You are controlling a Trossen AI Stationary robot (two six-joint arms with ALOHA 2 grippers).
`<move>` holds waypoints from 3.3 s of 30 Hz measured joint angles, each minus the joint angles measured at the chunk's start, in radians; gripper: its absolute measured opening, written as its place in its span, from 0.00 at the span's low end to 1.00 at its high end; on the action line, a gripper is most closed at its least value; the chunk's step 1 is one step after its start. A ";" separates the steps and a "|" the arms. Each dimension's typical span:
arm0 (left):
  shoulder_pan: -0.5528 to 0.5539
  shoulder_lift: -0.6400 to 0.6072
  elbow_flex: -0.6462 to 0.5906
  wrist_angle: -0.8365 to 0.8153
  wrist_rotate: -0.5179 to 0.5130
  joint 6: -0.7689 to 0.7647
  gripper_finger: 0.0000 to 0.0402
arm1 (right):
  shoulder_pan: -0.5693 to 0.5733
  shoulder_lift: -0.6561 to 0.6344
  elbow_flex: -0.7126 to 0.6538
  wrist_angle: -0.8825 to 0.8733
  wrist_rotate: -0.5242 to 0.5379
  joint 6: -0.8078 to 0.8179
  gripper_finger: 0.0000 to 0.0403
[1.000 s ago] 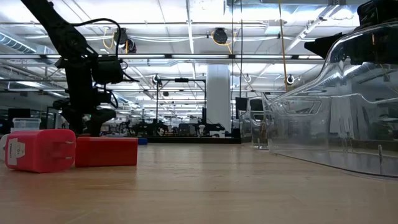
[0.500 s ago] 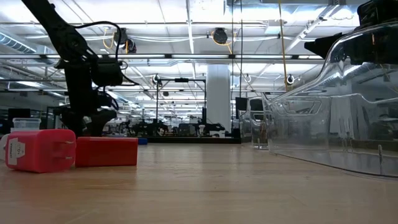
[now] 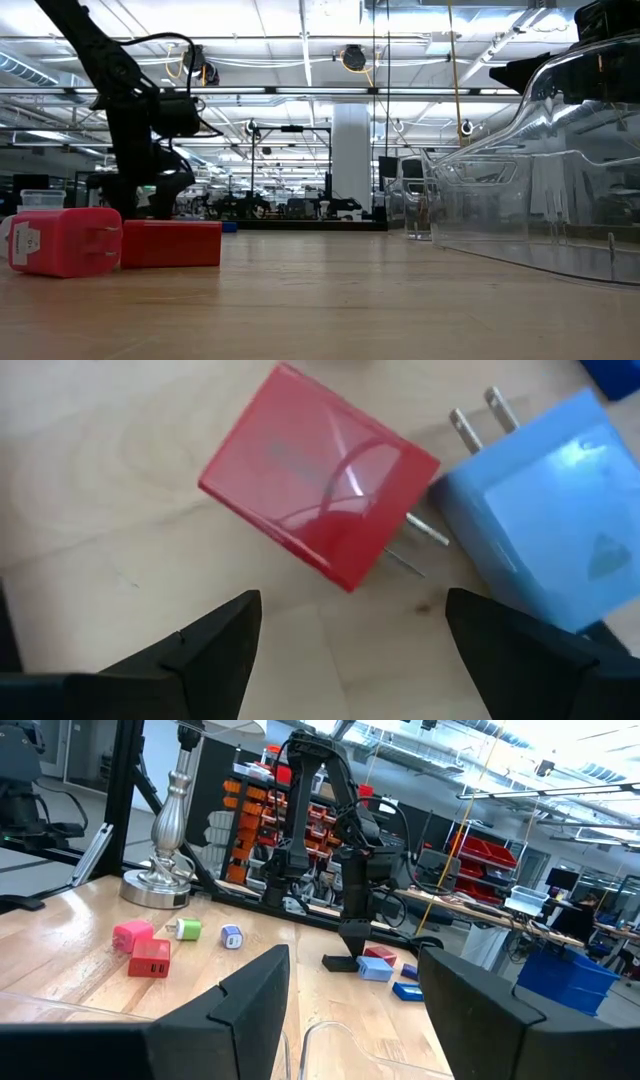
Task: Pick & Place Office items
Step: Put the top red charger adapter into the top transparent bin
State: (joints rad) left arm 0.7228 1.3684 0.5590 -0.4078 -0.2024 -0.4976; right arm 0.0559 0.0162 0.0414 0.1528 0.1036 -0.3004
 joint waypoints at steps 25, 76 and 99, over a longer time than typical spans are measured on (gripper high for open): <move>0.003 -0.002 0.002 -0.131 -0.139 -0.110 0.80 | 0.000 0.000 0.000 0.000 0.000 0.000 0.53; -0.005 0.137 0.004 0.151 -0.187 -0.114 0.59 | 0.000 0.000 0.000 0.000 0.000 0.000 0.53; -0.067 -0.178 0.000 0.136 -0.083 0.078 0.53 | 0.000 0.000 0.000 0.000 0.000 0.000 0.53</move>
State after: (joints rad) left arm 0.6558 1.1902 0.5587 -0.2716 -0.2854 -0.4194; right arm 0.0561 0.0166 0.0414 0.1530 0.1040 -0.3004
